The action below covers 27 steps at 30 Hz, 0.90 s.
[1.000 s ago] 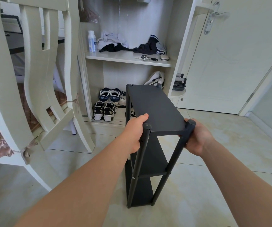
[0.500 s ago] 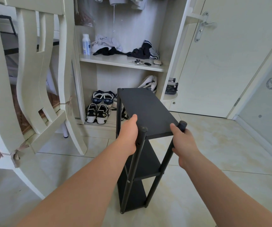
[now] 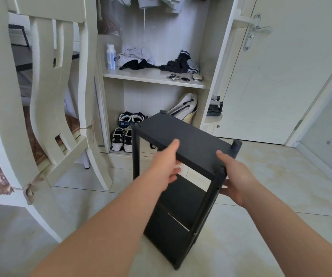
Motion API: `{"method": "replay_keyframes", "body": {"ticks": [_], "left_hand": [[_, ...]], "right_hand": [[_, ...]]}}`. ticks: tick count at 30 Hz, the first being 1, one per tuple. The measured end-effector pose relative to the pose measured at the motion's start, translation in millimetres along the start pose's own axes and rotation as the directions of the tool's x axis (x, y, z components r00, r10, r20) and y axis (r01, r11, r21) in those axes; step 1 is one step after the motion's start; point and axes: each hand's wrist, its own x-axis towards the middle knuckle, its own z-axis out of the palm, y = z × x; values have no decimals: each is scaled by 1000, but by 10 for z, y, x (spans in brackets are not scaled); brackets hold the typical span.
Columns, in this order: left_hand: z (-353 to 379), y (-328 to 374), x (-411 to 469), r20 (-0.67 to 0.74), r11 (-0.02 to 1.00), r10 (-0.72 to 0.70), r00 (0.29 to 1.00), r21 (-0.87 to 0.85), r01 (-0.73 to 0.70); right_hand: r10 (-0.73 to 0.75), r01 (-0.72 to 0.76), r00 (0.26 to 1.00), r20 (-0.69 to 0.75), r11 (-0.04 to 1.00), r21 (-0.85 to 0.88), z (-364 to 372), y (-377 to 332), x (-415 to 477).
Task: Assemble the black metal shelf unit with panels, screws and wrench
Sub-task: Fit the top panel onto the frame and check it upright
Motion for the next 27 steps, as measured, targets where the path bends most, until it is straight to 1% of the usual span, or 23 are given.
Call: {"method": "replay_keyframes", "body": {"ticks": [1,2,3,5,8,10,12,14,15,16,17,18,19,20,21,22,23,24,25,26,27], "left_hand": [[-75,41,54,-72,998,47,996,-26,-49],[-139,72,99,-114,995,78,990,-47,-84],[-181,88,131,-128,992,91,988,-80,-102],[-196,76,163,-104,984,72,992,-157,-88],[-90,9,116,-131,976,69,989,-196,-94],[5,-25,45,-148,982,76,986,-160,-100],[52,-32,-20,-132,995,80,988,-54,-88],[1,26,-97,-74,984,58,996,172,-44],[-52,60,-124,-41,953,58,997,302,-43],[-108,88,-139,-24,902,96,995,425,-77],[-163,107,-126,-19,831,195,981,535,-155],[-213,124,-115,-30,738,346,938,626,-252],[-267,152,-103,-64,649,509,858,683,-334],[-328,192,-90,-119,586,650,751,707,-395],[-394,244,-87,-193,552,752,630,706,-443],[-484,292,-40,-274,542,806,524,697,-469],[-571,326,5,-343,556,816,465,686,-469],[-664,338,77,-382,601,784,490,668,-440],[-755,327,174,-401,682,705,585,611,-402],[-806,323,224,-392,793,562,729,505,-340],[-822,307,264,-355,890,399,846,374,-262]], "right_hand": [[2,-2,1000,14,1000,-16,3,5,-22],[0,1,1000,20,999,-34,1,7,-26],[-4,6,1000,20,998,-55,-8,4,-25],[-11,11,1000,2,998,-58,-39,-5,3],[4,-3,1000,-30,1000,30,-142,-50,91],[12,-7,999,-49,994,106,-234,-105,156],[-9,24,993,-114,991,131,-303,-135,216],[-51,67,982,-184,994,83,-326,-129,248],[-61,74,980,-189,995,65,-324,-115,239],[-58,70,982,-178,996,61,-325,-88,238],[-44,56,986,-159,996,73,-328,-64,231],[-27,41,990,-138,995,95,-335,-46,223],[-14,28,993,-119,993,118,-343,-42,211],[-5,19,995,-105,990,138,-350,-45,204],[5,10,995,-97,988,157,-356,-51,197],[15,1,995,-96,985,171,-367,-47,203],[29,-12,995,-93,984,180,-372,-39,201],[43,-26,995,-91,983,180,-376,-26,198],[55,-40,995,-83,984,175,-377,-18,184],[61,-47,995,-79,984,171,-381,-10,182],[65,-52,995,-76,984,169,-380,-9,173]]}}
